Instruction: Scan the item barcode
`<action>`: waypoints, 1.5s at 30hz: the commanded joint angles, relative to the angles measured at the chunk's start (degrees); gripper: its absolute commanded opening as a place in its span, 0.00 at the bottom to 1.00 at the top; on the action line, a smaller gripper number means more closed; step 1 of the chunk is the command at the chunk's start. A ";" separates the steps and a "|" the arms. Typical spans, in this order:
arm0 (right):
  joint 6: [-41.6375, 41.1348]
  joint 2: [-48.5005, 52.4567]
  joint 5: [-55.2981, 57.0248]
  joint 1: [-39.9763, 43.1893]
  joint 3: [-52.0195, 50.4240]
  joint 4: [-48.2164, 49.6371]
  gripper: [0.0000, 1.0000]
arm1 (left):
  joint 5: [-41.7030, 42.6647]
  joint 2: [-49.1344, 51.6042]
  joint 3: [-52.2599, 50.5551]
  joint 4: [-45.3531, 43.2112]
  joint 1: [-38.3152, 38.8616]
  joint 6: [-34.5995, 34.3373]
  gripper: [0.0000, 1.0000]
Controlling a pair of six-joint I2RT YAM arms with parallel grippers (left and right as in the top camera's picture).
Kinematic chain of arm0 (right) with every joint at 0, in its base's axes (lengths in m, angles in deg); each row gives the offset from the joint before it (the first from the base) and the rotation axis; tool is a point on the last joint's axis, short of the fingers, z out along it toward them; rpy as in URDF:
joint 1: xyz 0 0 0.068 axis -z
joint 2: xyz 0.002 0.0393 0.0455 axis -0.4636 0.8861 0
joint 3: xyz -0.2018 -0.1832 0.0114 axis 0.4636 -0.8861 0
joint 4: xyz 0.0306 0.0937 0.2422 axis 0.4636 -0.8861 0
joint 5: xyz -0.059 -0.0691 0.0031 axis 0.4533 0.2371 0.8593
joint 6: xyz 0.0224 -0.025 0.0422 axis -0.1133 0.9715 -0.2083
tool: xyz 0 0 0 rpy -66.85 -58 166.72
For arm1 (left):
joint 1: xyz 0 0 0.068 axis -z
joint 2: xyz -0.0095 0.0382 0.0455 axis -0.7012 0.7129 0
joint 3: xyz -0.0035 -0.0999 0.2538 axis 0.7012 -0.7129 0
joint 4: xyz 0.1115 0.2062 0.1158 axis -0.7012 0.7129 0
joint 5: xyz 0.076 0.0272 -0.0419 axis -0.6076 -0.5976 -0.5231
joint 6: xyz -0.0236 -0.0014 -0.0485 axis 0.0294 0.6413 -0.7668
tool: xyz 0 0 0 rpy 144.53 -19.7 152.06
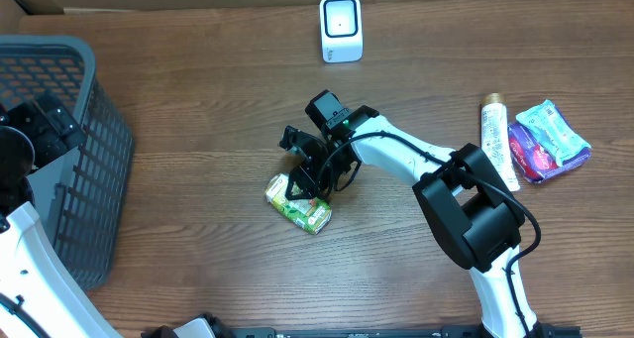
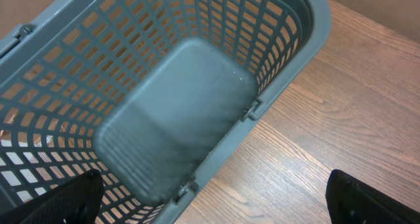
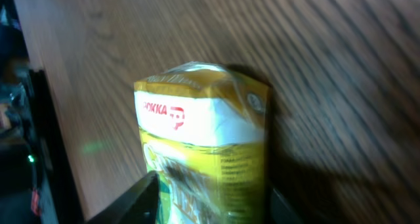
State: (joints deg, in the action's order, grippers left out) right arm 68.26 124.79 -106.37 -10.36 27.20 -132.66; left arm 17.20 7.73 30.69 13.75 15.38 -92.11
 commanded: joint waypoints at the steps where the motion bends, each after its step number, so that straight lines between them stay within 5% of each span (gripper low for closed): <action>1: -2.40 0.83 -1.77 -0.44 -0.57 0.26 0.38 | -0.28 0.24 0.61 -0.11 -0.09 -0.59 1.00; 11: -2.38 0.66 -5.95 0.04 0.13 -0.72 0.04 | -0.28 0.24 0.61 -0.11 -0.09 -0.59 1.00; 17: -2.36 -1.88 -15.93 3.93 2.45 -4.76 0.04 | -0.28 0.24 0.61 -0.11 -0.09 -0.59 1.00; 27: -2.64 -5.68 -48.35 13.60 2.47 -5.14 0.04 | -0.28 0.24 0.61 -0.11 -0.09 -0.59 1.00; 35: -12.55 -5.77 -49.55 18.23 8.26 -3.58 0.04 | -0.28 0.24 0.61 -0.11 -0.09 -0.59 1.00; 45: -31.41 -6.40 -49.57 22.60 27.26 -3.21 0.03 | -0.28 0.24 0.61 -0.11 -0.09 -0.59 1.00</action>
State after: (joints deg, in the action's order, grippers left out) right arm 44.06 122.89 -151.16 10.76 49.06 -136.33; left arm 17.20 7.73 30.69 13.75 15.38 -92.11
